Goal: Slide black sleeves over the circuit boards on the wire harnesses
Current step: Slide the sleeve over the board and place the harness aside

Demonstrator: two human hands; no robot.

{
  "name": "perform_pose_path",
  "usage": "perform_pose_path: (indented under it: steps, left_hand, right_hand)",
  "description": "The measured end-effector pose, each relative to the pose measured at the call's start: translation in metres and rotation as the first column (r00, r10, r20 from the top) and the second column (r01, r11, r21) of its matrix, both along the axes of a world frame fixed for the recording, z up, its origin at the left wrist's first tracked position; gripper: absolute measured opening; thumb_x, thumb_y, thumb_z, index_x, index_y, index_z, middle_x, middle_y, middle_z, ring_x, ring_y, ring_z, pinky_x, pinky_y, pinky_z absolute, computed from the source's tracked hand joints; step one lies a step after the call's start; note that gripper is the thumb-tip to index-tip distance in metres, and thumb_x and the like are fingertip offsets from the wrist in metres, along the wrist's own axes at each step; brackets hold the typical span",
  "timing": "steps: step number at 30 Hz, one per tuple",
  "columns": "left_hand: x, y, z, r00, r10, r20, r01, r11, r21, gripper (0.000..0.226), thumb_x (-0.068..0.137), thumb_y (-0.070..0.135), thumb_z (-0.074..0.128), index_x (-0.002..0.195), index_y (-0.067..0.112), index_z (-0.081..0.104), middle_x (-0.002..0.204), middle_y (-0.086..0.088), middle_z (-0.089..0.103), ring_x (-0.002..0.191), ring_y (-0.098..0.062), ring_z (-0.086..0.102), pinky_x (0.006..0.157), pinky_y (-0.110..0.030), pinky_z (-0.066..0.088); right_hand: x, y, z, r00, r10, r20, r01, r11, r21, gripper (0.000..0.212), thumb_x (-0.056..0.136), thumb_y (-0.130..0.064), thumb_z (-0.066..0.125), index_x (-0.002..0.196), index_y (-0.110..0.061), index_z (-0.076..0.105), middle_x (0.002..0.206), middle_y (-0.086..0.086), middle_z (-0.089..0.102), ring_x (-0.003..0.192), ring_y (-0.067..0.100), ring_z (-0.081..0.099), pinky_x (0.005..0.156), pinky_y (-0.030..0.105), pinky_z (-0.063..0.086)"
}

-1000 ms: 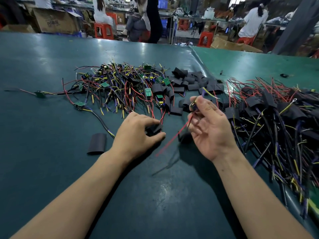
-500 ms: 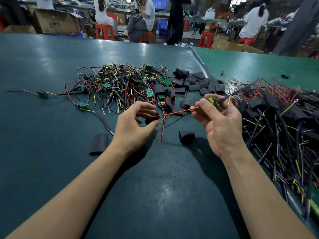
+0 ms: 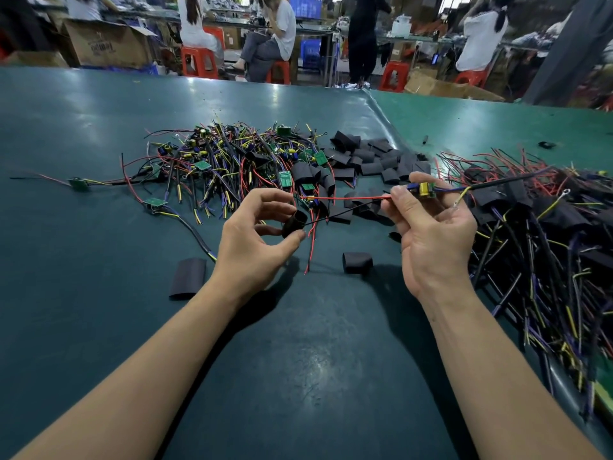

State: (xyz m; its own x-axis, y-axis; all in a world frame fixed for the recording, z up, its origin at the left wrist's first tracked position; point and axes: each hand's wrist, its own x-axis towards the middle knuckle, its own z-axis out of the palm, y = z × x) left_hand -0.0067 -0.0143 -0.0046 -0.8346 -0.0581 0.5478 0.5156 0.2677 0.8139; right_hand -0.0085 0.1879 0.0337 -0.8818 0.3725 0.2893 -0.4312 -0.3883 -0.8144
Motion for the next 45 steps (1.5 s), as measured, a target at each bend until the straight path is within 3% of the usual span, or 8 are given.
perform_pose_path:
  steps: [8,19,27,38,45]
  left_hand:
    - [-0.0011,-0.0002,-0.0015,0.999,-0.013,-0.052,0.011,0.999,-0.035,0.051,0.072,0.010,0.079,0.111,0.034,0.055,0.101,0.009,0.066,0.094,-0.011,0.065,0.074,-0.025,0.052]
    - [-0.0008,-0.0005,0.0012,0.992,0.037,-0.122,-0.046,0.996,-0.071,0.053,0.074,0.011,0.078,0.110,0.040,0.054,0.100,0.010,0.066,0.095,-0.010,0.065,0.073,-0.020,0.050]
    - [-0.0003,-0.0001,-0.0034,0.996,0.024,-0.088,-0.039,0.985,-0.169,0.053,0.075,0.004,0.079,0.119,0.023,0.055,0.102,0.006,0.064,0.097,-0.012,0.063,0.076,-0.024,0.051]
    - [0.0007,-0.0017,0.0003,0.980,0.125,-0.152,-0.144,0.983,-0.116,0.055,0.075,0.005,0.078,0.119,0.024,0.052,0.102,0.003,0.064,0.093,-0.010,0.063,0.081,-0.034,0.052]
    - [-0.0007,-0.0012,0.0000,0.974,0.137,-0.179,-0.166,0.973,-0.161,0.056,0.074,0.002,0.078,0.119,0.024,0.052,0.102,-0.002,0.065,0.094,-0.012,0.062,0.084,-0.018,0.046]
  right_hand:
    - [0.0003,0.0007,0.0010,0.999,-0.045,0.016,0.046,0.997,-0.061,0.022,0.086,0.011,0.065,0.099,-0.006,0.062,0.087,0.012,0.058,0.073,0.020,0.062,0.073,0.030,0.057]
    - [0.0002,-0.0057,-0.0026,0.999,0.037,0.033,-0.039,0.998,0.051,0.022,0.086,0.011,0.066,0.101,-0.004,0.061,0.082,0.009,0.059,0.072,0.018,0.064,0.070,0.028,0.057]
    - [0.0012,0.0010,0.0015,0.999,0.030,0.027,-0.027,0.992,-0.126,0.019,0.086,0.009,0.066,0.099,-0.004,0.062,0.082,0.004,0.063,0.072,0.015,0.065,0.070,0.026,0.057]
    - [0.0008,-0.0039,-0.0064,0.997,0.059,0.045,-0.062,0.995,0.073,0.021,0.086,0.009,0.065,0.099,-0.007,0.062,0.074,0.000,0.065,0.068,0.015,0.067,0.068,0.029,0.057]
    - [0.0022,-0.0033,-0.0047,0.999,0.041,0.018,-0.043,0.996,0.079,0.020,0.087,0.009,0.065,0.100,-0.006,0.062,0.077,0.004,0.062,0.068,0.015,0.066,0.067,0.028,0.057]
